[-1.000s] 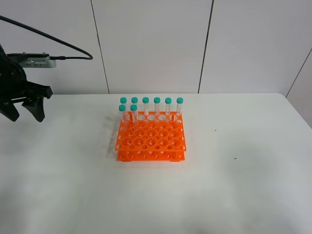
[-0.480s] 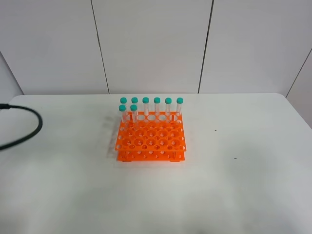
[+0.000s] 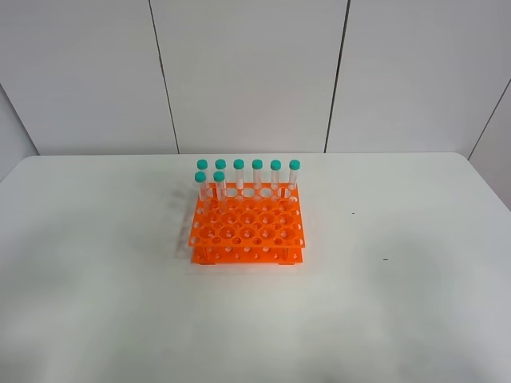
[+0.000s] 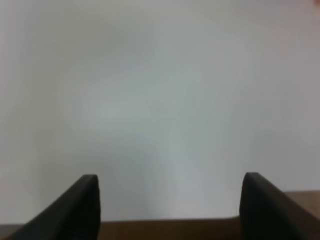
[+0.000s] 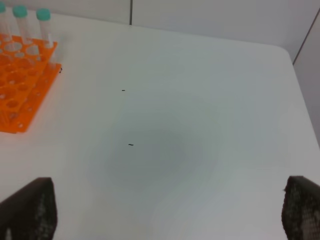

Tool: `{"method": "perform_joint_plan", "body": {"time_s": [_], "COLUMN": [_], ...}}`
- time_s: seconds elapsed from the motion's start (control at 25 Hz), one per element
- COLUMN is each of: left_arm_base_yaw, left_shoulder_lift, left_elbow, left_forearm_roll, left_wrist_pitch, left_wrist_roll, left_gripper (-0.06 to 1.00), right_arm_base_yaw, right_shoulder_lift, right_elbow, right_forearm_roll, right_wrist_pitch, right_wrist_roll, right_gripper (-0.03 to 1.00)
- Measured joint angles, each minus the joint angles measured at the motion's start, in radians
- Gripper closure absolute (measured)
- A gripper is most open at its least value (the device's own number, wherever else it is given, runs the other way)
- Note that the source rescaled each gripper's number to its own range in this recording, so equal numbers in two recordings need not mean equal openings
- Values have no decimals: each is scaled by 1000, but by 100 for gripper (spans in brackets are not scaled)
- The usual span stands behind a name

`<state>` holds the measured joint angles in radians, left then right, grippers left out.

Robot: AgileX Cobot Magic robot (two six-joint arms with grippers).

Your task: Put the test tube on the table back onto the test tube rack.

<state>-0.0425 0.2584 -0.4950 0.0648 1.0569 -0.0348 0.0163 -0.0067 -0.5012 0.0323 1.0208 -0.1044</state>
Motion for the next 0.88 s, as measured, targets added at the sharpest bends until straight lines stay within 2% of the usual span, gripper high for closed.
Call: {"method": "perform_joint_plan", "body": {"time_s": [0.56, 0.88], "left_arm_base_yaw": [0, 0], "left_shoulder_lift": [-249, -261], "left_elbow": [0, 0], "left_forearm_roll": [0, 0], "left_wrist_pitch": [1, 1], "left_wrist_roll": [0, 0], "left_gripper": [18, 18], "right_arm_base_yaw": [0, 0], "right_shoulder_lift": [0, 0], "right_elbow": [0, 0], "right_forearm_roll": [0, 0], "right_wrist_pitch": [0, 0], "right_wrist_roll": [0, 0], "right_gripper": [-3, -3]}}
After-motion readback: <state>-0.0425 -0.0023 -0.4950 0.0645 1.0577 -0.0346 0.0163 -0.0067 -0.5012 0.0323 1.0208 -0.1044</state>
